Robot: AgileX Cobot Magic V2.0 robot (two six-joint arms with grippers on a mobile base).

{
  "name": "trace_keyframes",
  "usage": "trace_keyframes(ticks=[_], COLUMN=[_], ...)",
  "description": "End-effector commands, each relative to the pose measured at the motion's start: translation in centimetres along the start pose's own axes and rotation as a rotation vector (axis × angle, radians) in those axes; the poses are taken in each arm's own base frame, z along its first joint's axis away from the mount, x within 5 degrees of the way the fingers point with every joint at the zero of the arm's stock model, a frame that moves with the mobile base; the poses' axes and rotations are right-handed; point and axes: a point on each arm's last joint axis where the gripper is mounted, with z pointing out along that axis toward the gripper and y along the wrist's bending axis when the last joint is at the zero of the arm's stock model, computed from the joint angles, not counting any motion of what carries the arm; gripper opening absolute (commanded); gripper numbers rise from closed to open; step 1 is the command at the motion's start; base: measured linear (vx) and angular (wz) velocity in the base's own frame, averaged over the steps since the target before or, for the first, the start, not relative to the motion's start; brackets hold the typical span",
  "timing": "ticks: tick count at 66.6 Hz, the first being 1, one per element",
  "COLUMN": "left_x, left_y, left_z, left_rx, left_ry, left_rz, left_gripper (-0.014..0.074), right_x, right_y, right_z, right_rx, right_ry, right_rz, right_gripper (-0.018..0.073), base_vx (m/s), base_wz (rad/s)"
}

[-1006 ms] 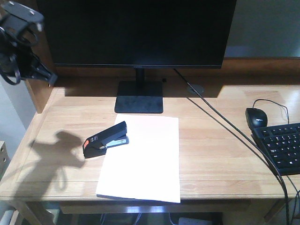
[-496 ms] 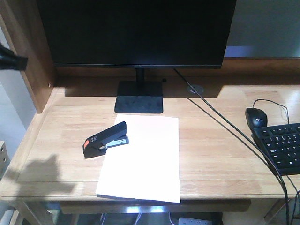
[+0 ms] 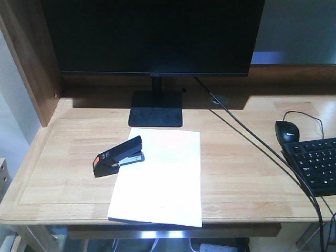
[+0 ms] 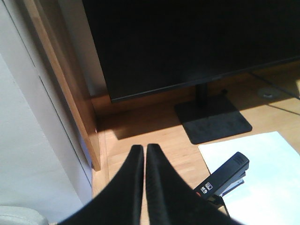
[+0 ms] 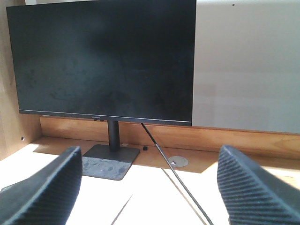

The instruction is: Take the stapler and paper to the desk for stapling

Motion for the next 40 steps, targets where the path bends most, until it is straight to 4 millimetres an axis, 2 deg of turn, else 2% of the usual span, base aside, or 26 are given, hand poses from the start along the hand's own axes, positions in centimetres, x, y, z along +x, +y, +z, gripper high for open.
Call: trace_keyframes(ticks=[1,16,23,32,40], left_x=[0.2,4.1,6.0,8.6,10.7], left_y=[-0.1,-0.5,-0.9,-1.4,-1.7], left_z=[-2.1,-5.9,-7.1,-7.3,-6.3], left_rx=[-0.015,-0.027,-0.018,0.007,0.022], left_ry=[-0.152,-0.261,-0.31,-0.35,-0.32], left_rz=[-0.012,-0.02,-0.044,-0.091,-0.114], left_gripper=[-0.0007,-0.0007,-0.0007,-0.0007,-0.0007], right_x=[-1.2,-1.2,-1.2,-1.2,-1.2], right_y=[0.3,0.3,0.3,0.3,0.2], right_z=[-0.1,-0.1,-0.1,-0.1,-0.1], right_rx=[-0.027,-0.027,-0.027,-0.027,-0.026], right_ry=[-0.06,-0.06,-0.06,-0.06,-0.059], right_rz=[-0.021,-0.021,-0.021,-0.021,-0.021], right_gripper=[0.0563,0.0563,0.0563,0.0563,0.0563], base_vx=[0.0,0.0,0.0,0.0,0.0], base_wz=[0.0,0.0,0.0,0.0,0.0])
